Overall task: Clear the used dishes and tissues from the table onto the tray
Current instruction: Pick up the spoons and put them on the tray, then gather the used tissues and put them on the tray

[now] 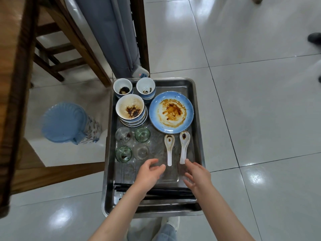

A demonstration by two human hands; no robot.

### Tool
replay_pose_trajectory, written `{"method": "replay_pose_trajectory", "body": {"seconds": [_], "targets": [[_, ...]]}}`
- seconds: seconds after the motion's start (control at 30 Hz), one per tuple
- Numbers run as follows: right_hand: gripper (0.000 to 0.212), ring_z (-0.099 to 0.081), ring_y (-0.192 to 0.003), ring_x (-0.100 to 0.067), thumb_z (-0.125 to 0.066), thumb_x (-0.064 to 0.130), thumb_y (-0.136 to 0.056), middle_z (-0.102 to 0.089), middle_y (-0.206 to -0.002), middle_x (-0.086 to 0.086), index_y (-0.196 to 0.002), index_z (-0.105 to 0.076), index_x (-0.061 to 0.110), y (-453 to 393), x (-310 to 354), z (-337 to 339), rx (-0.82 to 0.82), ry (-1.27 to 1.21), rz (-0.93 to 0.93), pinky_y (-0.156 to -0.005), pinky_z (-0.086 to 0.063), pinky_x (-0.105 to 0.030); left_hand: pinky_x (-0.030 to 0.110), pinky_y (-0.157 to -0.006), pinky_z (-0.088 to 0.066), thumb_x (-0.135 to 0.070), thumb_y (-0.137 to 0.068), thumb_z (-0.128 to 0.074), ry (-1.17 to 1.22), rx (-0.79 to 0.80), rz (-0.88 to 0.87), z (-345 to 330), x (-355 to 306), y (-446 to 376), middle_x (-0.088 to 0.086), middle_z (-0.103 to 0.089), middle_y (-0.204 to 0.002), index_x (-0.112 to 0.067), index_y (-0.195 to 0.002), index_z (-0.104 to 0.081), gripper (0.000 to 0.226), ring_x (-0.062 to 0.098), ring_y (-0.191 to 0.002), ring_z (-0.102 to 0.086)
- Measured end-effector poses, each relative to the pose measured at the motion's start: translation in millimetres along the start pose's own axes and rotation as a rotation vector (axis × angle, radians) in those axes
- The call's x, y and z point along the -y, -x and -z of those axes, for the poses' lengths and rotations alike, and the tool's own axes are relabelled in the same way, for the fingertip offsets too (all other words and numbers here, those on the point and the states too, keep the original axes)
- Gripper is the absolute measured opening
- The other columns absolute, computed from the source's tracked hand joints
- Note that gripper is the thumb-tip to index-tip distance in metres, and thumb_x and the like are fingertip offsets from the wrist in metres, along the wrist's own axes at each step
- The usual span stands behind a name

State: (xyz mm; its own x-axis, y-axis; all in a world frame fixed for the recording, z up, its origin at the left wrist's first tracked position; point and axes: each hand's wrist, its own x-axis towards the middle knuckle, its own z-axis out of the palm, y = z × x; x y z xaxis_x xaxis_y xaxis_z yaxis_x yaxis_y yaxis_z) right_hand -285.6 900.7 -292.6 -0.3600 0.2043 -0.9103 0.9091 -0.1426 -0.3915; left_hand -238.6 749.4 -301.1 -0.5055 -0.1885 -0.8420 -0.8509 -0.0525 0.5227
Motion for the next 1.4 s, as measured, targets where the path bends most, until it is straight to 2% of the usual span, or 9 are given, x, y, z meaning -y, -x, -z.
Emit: {"method": "replay_pose_trajectory", "body": {"seconds": [0.07,0.13,0.27,0.4,0.5,0.7,0.97,1.2,1.4], "targets": [[0.063,-0.050,-0.116,-0.025,-0.073,0.021,-0.080,-0.049,-0.132,-0.009,-0.135,-0.042,0.013,13,1,2,0.007,0.081,0.076,-0.097,-0.043,-0.045,0.024,-0.081,-0.048,-0.036,-0.086,-0.064,-0.034,0.011,-0.025,7,-1,10,-0.005,-0.058,-0.116,-0.023,-0.131,-0.045,0.050,0.011,-0.103,-0.058],[0.068,-0.048,-0.119,-0.023,-0.075,0.026,-0.078,-0.047,-0.136,-0.007,-0.136,-0.041,0.017,31,2,4,0.005,0.215,0.188,-0.097,-0.042,-0.041,0.028,-0.092,-0.045,-0.036,-0.084,-0.066,-0.098,0.025,-0.061,16,-2,25,-0.001,-0.055,-0.125,-0.023,-0.132,-0.044,0.054,0.009,-0.111,-0.053],[0.075,-0.042,-0.128,-0.016,-0.075,0.037,-0.074,-0.043,-0.141,0.003,-0.139,-0.038,0.027,79,5,9,0.075,0.579,0.453,-0.100,-0.039,-0.035,0.023,-0.088,-0.041,-0.043,-0.078,-0.070,-0.282,-0.002,-0.147,38,-12,69,-0.007,-0.049,-0.133,-0.034,-0.137,-0.038,0.067,0.010,-0.118,-0.048],[0.081,-0.038,-0.130,-0.013,-0.074,0.039,-0.073,-0.042,-0.143,0.004,-0.142,-0.034,0.024,138,14,14,0.155,0.791,0.642,-0.107,-0.036,-0.034,0.028,-0.100,-0.035,-0.045,-0.077,-0.070,-0.381,-0.091,-0.251,63,-26,128,-0.006,-0.039,-0.144,-0.039,-0.141,-0.029,0.077,0.011,-0.131,-0.037],[0.082,-0.031,-0.133,-0.012,-0.071,0.042,-0.075,-0.037,-0.145,0.006,-0.144,-0.029,0.026,180,21,18,0.204,0.944,0.774,-0.110,-0.032,-0.035,0.038,-0.111,-0.029,-0.045,-0.076,-0.071,-0.398,-0.167,-0.297,82,-35,178,-0.008,-0.027,-0.150,-0.040,-0.144,-0.019,0.086,0.012,-0.137,-0.026],[0.091,-0.016,-0.140,-0.011,-0.067,0.051,-0.075,-0.023,-0.152,0.009,-0.147,-0.015,0.032,247,35,15,0.327,1.173,1.011,-0.115,-0.023,-0.038,0.035,-0.112,-0.019,-0.048,-0.069,-0.074,-0.431,-0.377,-0.416,128,-39,273,-0.014,-0.018,-0.152,-0.041,-0.147,-0.007,0.102,0.009,-0.139,-0.013],[0.094,-0.018,-0.141,-0.014,-0.070,0.050,-0.075,-0.024,-0.153,0.005,-0.148,-0.014,0.026,319,44,-52,0.430,1.326,1.194,-0.115,-0.022,-0.042,0.038,-0.111,-0.025,-0.049,-0.069,-0.076,-0.447,-0.625,-0.399,216,-27,343,-0.005,-0.022,-0.154,-0.034,-0.148,-0.009,0.105,0.017,-0.140,-0.021],[0.099,-0.016,-0.142,-0.019,-0.070,0.051,-0.074,-0.022,-0.154,0.000,-0.149,-0.011,0.027,351,10,-144,0.410,1.450,1.203,-0.115,-0.021,-0.042,0.042,-0.108,-0.031,-0.053,-0.066,-0.076,-0.502,-0.691,-0.349,324,-11,343,-0.002,-0.026,-0.152,-0.031,-0.148,-0.013,0.105,0.020,-0.139,-0.023],[0.103,-0.015,-0.141,-0.022,-0.070,0.055,-0.071,-0.019,-0.155,0.000,-0.148,-0.007,0.031,374,-31,-236,0.309,1.465,1.142,-0.114,-0.019,-0.044,0.044,-0.107,-0.032,-0.055,-0.065,-0.077,-0.619,-0.663,-0.320,435,-5,313,-0.002,-0.028,-0.151,-0.035,-0.146,-0.013,0.105,0.021,-0.138,-0.026]]}}
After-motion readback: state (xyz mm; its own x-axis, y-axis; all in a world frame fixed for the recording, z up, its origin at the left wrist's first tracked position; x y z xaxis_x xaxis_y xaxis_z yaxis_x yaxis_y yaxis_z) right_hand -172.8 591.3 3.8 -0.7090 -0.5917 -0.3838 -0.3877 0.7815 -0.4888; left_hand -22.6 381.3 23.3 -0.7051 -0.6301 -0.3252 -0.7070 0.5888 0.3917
